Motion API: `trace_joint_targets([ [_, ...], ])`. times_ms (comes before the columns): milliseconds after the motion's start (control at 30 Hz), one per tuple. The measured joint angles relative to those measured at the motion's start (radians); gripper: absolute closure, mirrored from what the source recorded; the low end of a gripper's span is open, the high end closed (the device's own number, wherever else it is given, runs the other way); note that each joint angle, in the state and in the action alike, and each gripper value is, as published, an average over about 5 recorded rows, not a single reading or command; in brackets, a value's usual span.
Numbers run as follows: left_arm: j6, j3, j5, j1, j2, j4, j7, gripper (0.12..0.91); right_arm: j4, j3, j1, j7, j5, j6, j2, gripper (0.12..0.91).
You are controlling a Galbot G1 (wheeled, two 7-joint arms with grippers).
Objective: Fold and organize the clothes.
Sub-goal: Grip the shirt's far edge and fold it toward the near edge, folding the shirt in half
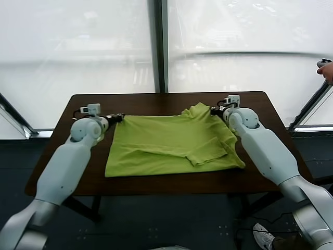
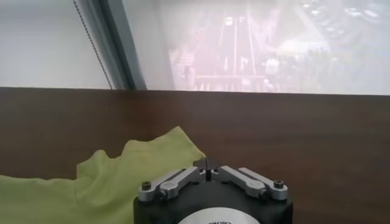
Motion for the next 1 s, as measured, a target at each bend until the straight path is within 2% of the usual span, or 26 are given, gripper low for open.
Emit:
trace_joint_targets([
  [167,0.003,-0.041,-0.017,0.057,0.017,-0.105,-0.006,0.813,0.104,0.044,-0.056,0.011,0.056,0.001,-0.051,0.887],
  [500,0.01,-0.146,-0.039,0.249,0.038,-0.33,-0.01,0.813,0.372,0.146,-0.238,0.039,0.129,-0.021,-0.189,0.887],
  [800,0.01,-0.24,-0.047,0.43,0.054,-0.492,-0.014,0.813,0.57,0.247,-0.437,0.054,0.134,-0.064,-0.336,0.887],
  [1000,0.01,-0.285,-0.03,0.527,0.048,-0.578,-0.023,0.813,0.649,0.289,-0.543,0.052,0.129,-0.081,-0.391,0.887],
])
